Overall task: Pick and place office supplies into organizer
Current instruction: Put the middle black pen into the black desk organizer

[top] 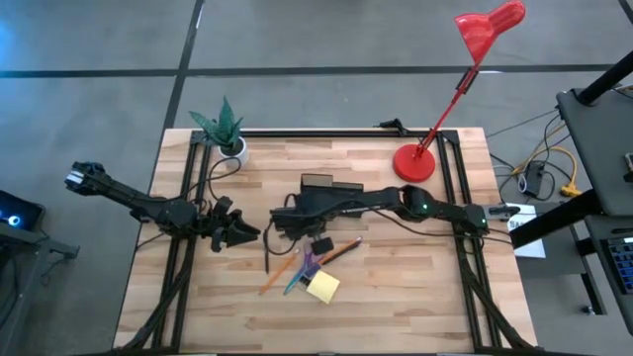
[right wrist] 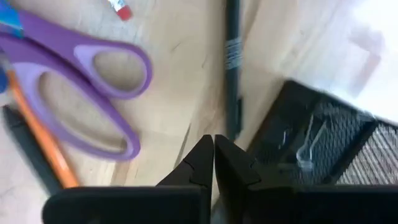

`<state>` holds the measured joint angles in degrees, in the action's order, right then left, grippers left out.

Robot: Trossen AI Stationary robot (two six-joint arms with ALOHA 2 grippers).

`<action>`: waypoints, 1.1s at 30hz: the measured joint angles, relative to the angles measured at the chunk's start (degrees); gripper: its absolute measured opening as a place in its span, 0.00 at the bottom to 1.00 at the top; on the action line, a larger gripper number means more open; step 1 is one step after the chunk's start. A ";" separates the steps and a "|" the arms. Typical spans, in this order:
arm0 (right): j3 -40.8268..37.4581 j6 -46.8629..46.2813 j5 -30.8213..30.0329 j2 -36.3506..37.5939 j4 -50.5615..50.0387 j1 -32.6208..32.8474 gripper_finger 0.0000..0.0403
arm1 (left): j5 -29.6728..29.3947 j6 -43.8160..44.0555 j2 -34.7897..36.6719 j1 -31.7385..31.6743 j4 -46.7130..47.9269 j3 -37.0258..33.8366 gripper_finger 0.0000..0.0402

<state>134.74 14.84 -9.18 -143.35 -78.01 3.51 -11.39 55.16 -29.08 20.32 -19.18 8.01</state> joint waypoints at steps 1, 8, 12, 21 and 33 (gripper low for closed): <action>0.02 -0.74 -0.02 0.26 -0.39 0.01 0.01 | -0.01 -0.02 0.00 -0.01 0.03 0.00 0.41; -0.30 -1.26 0.50 0.77 5.36 0.02 0.02 | 0.01 -0.04 -0.27 0.02 0.23 -0.14 0.41; -0.55 3.23 1.96 -0.20 9.50 0.13 0.08 | 0.02 -0.02 -1.05 0.00 0.59 -0.57 0.41; -0.75 4.17 0.19 -1.90 9.17 -0.22 0.35 | 0.39 -5.81 -8.81 -0.07 3.15 -0.49 0.41; -0.98 6.61 4.47 -1.20 9.27 -2.14 0.36 | 0.19 -12.57 -24.47 -3.62 2.90 1.58 0.41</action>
<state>133.75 21.45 -4.70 -144.55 -68.73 1.36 -11.21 42.58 -53.55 16.70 -16.28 9.59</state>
